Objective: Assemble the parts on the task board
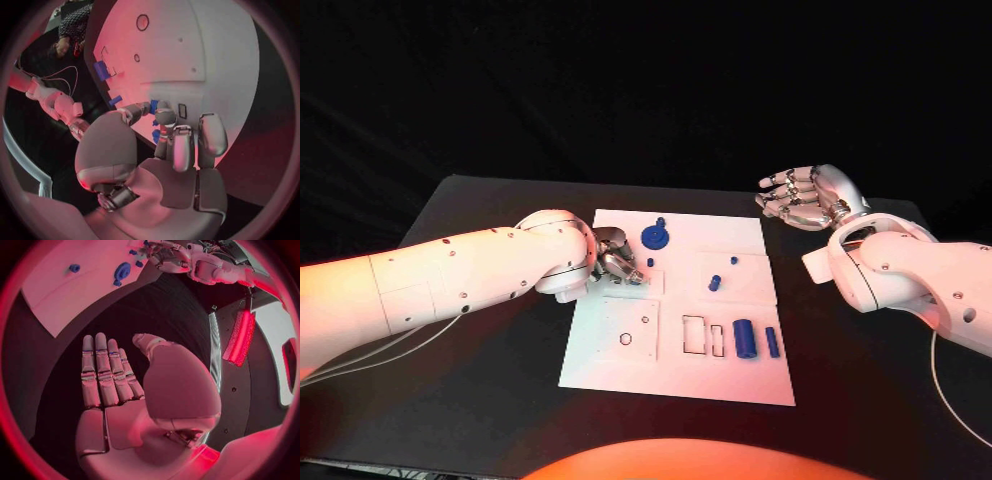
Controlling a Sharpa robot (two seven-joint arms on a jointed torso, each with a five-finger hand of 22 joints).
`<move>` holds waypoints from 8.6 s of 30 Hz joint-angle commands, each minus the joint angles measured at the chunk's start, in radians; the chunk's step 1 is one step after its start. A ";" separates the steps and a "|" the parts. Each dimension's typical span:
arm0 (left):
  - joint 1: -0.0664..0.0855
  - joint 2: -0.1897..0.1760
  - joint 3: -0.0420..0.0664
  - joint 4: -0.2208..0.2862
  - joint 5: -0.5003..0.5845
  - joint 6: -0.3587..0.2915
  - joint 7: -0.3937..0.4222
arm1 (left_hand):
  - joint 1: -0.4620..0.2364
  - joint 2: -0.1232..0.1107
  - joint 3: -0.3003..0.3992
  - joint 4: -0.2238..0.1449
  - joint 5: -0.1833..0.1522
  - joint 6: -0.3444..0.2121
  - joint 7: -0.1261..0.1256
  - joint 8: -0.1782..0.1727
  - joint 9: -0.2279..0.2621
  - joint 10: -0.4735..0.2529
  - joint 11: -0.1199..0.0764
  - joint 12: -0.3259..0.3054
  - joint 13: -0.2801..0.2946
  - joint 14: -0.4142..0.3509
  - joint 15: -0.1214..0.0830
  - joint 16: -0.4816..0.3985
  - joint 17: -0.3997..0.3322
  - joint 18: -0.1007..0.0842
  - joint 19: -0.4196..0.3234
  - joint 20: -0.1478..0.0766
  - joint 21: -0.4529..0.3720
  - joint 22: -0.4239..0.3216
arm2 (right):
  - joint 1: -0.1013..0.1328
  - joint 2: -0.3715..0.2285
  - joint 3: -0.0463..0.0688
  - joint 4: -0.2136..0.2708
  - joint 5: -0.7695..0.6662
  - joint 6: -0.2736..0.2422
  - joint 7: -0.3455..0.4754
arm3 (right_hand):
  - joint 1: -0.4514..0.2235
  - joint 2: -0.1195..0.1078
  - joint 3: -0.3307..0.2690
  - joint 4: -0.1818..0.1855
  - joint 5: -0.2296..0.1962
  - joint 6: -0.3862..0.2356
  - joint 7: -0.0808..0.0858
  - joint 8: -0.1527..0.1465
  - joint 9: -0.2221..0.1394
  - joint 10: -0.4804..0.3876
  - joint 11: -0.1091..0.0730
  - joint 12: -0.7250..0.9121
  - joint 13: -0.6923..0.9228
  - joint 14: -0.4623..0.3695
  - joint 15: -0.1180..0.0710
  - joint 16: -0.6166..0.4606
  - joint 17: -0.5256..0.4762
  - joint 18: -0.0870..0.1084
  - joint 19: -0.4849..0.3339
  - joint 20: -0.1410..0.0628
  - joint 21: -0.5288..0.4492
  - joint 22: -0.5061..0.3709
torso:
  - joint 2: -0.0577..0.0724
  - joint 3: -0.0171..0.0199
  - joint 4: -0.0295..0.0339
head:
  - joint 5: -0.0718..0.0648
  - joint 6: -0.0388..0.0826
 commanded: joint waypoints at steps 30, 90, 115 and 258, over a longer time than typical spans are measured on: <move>0.119 0.091 0.017 -0.163 0.231 0.344 -0.041 | 0.075 0.109 0.104 -0.087 -0.069 -0.033 0.015 -0.006 0.028 -0.035 0.013 -0.024 -0.034 0.084 0.017 -0.017 0.184 -0.002 -0.024 0.009 -0.019 -0.030 | 0.000 0.006 0.000 -0.005 -0.009 0.014 0.003 | -0.008 -0.001 -0.001 0.001 0.003 -0.004 0.039 -0.005 -0.001 -0.002 0.006 -0.003 0.000 -0.002 0.001 -0.002 -0.001 0.005 0.000 0.004 -0.004 -0.001 | -0.001 0.0021 0.0023 | 0.006 0.003; 0.105 0.102 -0.027 -0.159 0.094 0.322 -0.041 | 0.085 0.102 0.123 -0.118 -0.068 -0.035 0.013 -0.003 0.044 -0.028 0.011 -0.006 -0.017 0.088 0.015 -0.012 0.195 -0.006 -0.007 0.010 -0.006 -0.004 | -0.004 0.011 0.000 -0.007 -0.009 0.016 0.007 | -0.008 -0.001 0.000 -0.001 0.005 -0.003 0.039 -0.005 -0.001 -0.002 0.006 -0.002 -0.001 -0.001 0.001 -0.004 -0.002 0.005 0.001 0.004 -0.005 -0.007 | 0.000 0.0001 0.0009 | 0.010 -0.008; 0.105 0.104 -0.028 -0.157 0.095 0.327 -0.042 | 0.085 0.101 0.126 -0.121 -0.067 -0.034 0.013 -0.003 0.046 -0.026 0.011 -0.004 -0.013 0.088 0.015 -0.011 0.196 -0.006 -0.007 0.009 -0.006 -0.003 | -0.004 0.010 0.000 -0.013 -0.009 0.015 0.007 | -0.008 -0.001 0.000 -0.001 0.005 -0.003 0.039 -0.005 -0.001 -0.002 0.006 -0.002 -0.001 -0.001 0.001 -0.004 -0.002 0.005 0.001 0.004 -0.005 -0.007 | 0.000 -0.0003 0.0005 | 0.010 -0.009; 0.086 0.117 -0.039 -0.177 0.075 0.305 -0.043 | -0.048 0.051 0.035 -0.084 -0.065 0.027 -0.008 -0.018 0.103 0.007 -0.005 0.014 -0.007 0.095 0.005 0.002 0.222 -0.012 0.011 0.000 0.003 0.029 | -0.004 0.005 0.000 -0.008 -0.008 0.016 0.008 | -0.008 -0.001 0.001 -0.003 0.006 -0.003 0.039 -0.005 -0.002 -0.003 0.006 -0.002 -0.001 0.000 0.001 -0.007 -0.004 0.005 0.002 0.004 -0.006 -0.013 | -0.001 0.0004 0.0003 | -0.001 -0.027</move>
